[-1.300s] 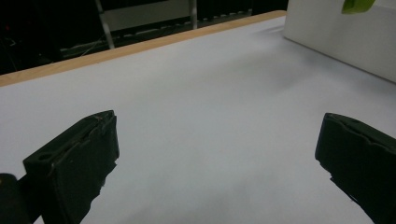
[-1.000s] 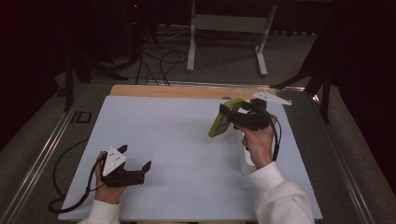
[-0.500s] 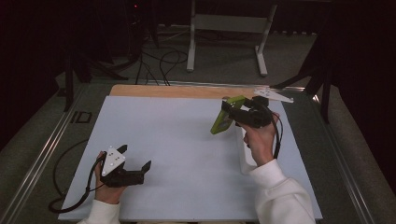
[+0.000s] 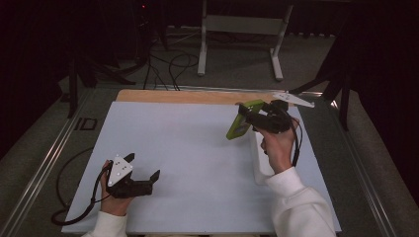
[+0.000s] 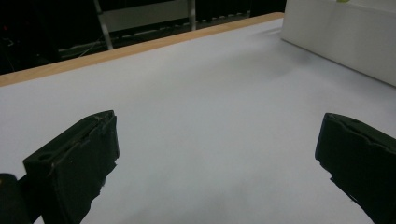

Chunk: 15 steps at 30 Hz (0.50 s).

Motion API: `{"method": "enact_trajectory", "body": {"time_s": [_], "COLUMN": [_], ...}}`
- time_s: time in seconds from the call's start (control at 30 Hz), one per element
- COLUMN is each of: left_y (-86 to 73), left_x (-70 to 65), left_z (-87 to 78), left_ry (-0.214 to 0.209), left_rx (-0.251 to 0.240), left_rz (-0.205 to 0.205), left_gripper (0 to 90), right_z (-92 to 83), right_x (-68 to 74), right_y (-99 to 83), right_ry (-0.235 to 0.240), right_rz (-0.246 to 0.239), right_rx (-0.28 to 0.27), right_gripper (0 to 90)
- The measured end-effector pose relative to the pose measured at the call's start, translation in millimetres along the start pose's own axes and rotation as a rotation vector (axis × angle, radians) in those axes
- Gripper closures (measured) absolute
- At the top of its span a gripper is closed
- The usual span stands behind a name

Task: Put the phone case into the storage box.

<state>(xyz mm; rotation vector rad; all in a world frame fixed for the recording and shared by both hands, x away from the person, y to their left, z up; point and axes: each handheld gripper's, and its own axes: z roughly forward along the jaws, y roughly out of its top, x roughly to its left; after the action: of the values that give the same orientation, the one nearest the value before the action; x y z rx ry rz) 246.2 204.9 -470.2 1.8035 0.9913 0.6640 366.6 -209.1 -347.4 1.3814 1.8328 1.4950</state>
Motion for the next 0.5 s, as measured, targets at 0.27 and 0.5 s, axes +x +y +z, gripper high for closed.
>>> {"method": "enact_trajectory", "body": {"time_s": [0.27,0.5], "left_y": [0.1,0.3], "left_x": [0.0,0.4], "left_z": [-0.2,-0.5], "left_ry": [0.000,0.003], "left_rx": [-0.001,-0.001], "left_rz": [0.000,0.000], "left_gripper": [0.1,0.1], "right_z": [-1.9,-3.1], "right_x": [-4.6,-8.0], "right_y": [3.6,6.8], "right_ry": [-0.016,-0.034], "right_rz": [0.001,-0.006], "right_rx": [-0.006,-0.006], "right_gripper": [15.7,15.8]}}
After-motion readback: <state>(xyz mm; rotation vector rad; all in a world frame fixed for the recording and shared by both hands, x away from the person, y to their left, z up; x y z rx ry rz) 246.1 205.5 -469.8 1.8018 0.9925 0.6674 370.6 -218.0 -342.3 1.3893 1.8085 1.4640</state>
